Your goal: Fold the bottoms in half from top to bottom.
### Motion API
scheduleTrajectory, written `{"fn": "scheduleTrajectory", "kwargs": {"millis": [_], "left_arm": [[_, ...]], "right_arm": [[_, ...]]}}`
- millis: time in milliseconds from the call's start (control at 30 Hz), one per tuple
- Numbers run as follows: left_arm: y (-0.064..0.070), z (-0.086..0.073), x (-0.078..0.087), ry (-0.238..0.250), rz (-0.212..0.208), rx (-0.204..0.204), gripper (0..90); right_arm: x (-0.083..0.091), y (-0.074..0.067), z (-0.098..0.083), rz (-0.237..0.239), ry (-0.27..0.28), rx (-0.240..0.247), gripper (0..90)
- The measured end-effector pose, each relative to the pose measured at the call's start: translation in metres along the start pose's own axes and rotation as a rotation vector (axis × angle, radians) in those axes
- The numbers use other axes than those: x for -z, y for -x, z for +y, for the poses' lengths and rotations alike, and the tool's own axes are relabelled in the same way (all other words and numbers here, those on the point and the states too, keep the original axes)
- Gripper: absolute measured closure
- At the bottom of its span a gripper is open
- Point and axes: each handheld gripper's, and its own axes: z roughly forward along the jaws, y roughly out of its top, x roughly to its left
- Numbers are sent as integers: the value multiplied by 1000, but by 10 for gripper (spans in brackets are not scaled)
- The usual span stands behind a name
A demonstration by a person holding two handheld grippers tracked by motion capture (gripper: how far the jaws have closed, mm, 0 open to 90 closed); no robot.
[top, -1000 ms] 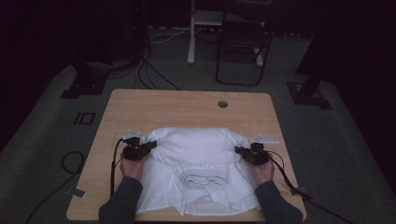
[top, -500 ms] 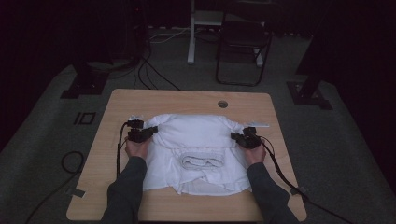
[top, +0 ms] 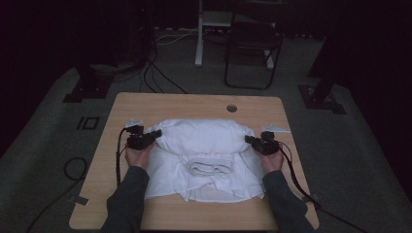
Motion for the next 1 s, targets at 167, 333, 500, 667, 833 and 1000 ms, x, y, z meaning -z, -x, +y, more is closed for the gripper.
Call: {"fn": "scheduleTrajectory", "kwargs": {"millis": [167, 333, 500, 667, 833, 1000], "left_arm": [[21, 26, 39, 114, -70, -47, 878], [37, 20, 80, 181, -162, -81, 877], [32, -20, 88, 84, -189, -43, 873], [28, -42, 87, 16, -177, -48, 647], [34, -21, 90, 56, -140, -74, 556], [57, 4, 65, 32, -145, -95, 567]], "right_arm": [[37, -6, 22, 10, 136, 32, 878], [73, -15, 33, 68, 235, 59, 878], [90, -26, -2, 96, 173, 101, 877], [87, -26, -33, 112, 92, 63, 825], [94, -30, -26, 76, 133, 90, 509], [76, -55, 10, 27, 118, 165, 518]]}}
